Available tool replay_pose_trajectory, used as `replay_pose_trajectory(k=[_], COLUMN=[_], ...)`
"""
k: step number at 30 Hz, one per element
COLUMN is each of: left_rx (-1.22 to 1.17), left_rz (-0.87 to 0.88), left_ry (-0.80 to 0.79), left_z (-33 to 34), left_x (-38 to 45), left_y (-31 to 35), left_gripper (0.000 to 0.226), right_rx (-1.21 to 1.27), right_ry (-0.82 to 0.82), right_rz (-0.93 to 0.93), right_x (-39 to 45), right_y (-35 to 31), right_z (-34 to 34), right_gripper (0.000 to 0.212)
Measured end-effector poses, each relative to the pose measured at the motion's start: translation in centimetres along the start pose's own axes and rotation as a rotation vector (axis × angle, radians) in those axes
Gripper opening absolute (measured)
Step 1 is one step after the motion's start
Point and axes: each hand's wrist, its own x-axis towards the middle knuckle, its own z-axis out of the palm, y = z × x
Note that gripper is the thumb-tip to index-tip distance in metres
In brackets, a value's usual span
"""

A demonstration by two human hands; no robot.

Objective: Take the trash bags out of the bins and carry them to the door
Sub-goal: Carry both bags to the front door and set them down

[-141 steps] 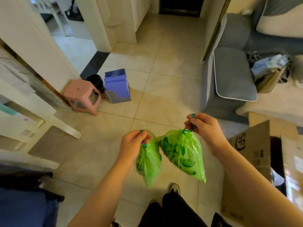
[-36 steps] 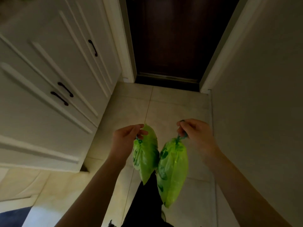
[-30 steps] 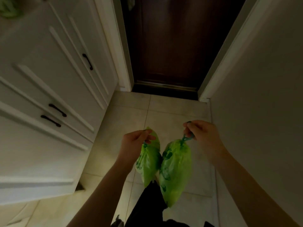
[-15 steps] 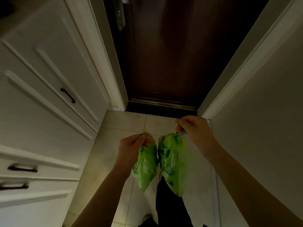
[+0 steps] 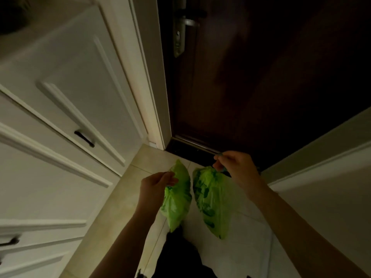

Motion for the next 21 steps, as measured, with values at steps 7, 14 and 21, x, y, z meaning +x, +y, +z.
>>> replay_pose_trajectory(k=[7,14,21], left_rx=[-0.008,0.010,-0.114], left_rz=[-0.060,-0.183,-0.287], left_ry=[0.032,0.058,0.250], left_z=[1.5,2.3,1.8], left_x=[8.9,15.0,19.6], left_y=[1.5,1.5,1.1], left_gripper=[0.023,0.025,0.017], right_rx=[-0.184,-0.490,-0.560], right_ry=[-0.076,-0.275,-0.406], right_rz=[0.027,-0.036,-0.024], right_x=[11.1,18.8,25.8], right_y=[-1.3,-2.4,-2.5], right_z=[1.8,5.9,8.9], right_gripper=[0.016,0.015,0.018])
